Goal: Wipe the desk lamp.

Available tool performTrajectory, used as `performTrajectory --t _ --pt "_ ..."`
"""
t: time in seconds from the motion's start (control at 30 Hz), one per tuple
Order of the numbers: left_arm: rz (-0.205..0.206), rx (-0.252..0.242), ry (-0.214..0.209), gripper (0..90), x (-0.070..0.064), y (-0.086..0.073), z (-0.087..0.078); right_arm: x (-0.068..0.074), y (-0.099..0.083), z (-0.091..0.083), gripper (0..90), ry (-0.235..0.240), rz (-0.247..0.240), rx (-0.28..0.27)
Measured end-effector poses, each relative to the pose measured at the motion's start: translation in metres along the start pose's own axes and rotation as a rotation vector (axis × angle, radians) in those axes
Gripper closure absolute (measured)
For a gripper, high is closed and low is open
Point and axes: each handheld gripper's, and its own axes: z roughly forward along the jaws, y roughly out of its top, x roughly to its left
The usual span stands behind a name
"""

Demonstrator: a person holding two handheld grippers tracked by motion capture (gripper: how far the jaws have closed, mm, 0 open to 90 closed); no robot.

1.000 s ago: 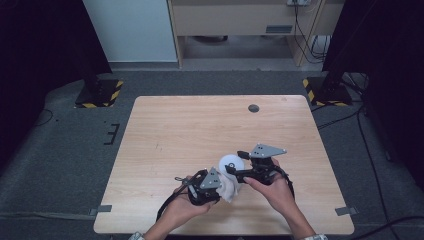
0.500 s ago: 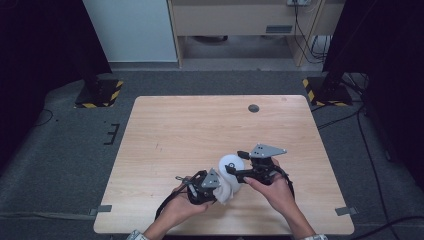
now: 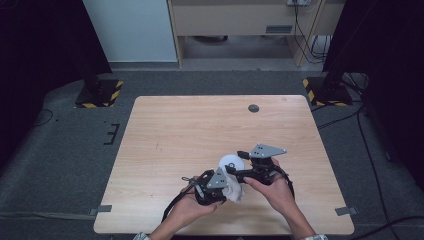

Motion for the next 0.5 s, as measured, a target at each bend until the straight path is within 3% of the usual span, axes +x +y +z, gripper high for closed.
performTrajectory --t 0.13,0.23,0.37,0.5 --pt "0.026 0.087 0.011 75.9 0.002 -0.008 0.01 0.0 0.0 0.0 26.6 0.0 -0.001 -0.001" --pt "0.025 0.117 0.012 75.8 0.002 -0.012 0.014 0.0 0.0 0.0 26.6 0.0 -0.002 -0.001" --pt "0.018 0.093 0.008 75.9 0.004 -0.011 0.006 0.0 0.0 0.0 26.6 0.001 -0.001 0.0" --pt "0.011 0.04 0.028 75.7 0.007 -0.008 -0.015 0.0 0.0 0.0 26.6 0.0 -0.004 0.0"
